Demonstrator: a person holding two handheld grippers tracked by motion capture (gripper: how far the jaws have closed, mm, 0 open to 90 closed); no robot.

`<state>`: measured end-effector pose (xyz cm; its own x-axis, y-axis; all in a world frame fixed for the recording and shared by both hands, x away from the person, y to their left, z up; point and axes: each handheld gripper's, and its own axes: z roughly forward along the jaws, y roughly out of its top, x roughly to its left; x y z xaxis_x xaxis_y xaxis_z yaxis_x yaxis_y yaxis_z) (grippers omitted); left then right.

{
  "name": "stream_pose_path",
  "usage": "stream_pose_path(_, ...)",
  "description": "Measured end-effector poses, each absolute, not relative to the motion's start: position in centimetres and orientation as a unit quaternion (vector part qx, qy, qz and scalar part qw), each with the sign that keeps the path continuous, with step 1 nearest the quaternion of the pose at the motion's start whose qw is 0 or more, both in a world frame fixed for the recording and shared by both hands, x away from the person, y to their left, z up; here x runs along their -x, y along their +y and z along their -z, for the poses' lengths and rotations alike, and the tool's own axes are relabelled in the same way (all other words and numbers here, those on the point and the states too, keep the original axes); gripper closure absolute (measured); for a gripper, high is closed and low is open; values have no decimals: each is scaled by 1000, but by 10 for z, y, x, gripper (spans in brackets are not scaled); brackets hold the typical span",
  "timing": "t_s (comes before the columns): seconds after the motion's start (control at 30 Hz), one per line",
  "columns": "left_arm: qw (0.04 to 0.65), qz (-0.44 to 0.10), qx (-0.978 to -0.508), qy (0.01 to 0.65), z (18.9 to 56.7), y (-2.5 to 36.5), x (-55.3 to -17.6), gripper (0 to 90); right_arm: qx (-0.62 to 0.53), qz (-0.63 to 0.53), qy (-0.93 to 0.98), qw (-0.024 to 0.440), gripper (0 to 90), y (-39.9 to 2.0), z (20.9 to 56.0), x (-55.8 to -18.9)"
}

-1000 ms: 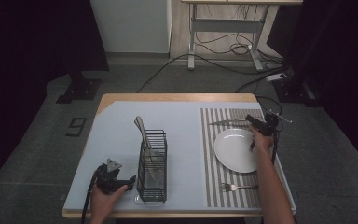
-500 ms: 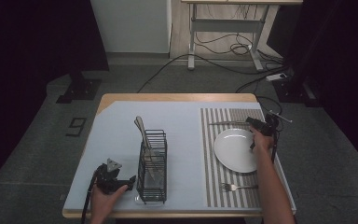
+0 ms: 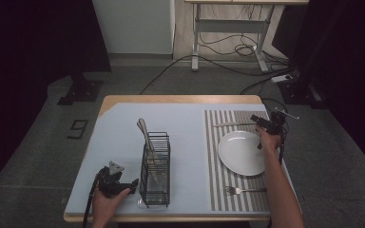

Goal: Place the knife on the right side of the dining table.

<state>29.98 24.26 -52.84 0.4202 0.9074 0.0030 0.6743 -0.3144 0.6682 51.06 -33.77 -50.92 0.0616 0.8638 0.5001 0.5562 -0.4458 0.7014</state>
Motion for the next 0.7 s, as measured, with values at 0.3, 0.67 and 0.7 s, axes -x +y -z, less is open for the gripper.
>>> stream_pose_path(0.3, 301, -193, -787, 503, 528, 243, -300, 18, -680, -452, 553, 164, 436, -315, 509, -534)
stream_pose_path(0.67, 301, -193, -787, 502, 528, 243, -300, 18, -679, -389, 598, 172, 454, -288, 525, -559)
stream_pose_path(0.7, 301, -193, -787, 502, 528, 243, -300, 18, -681, -389, 596, 172, 454, -289, 525, -559)
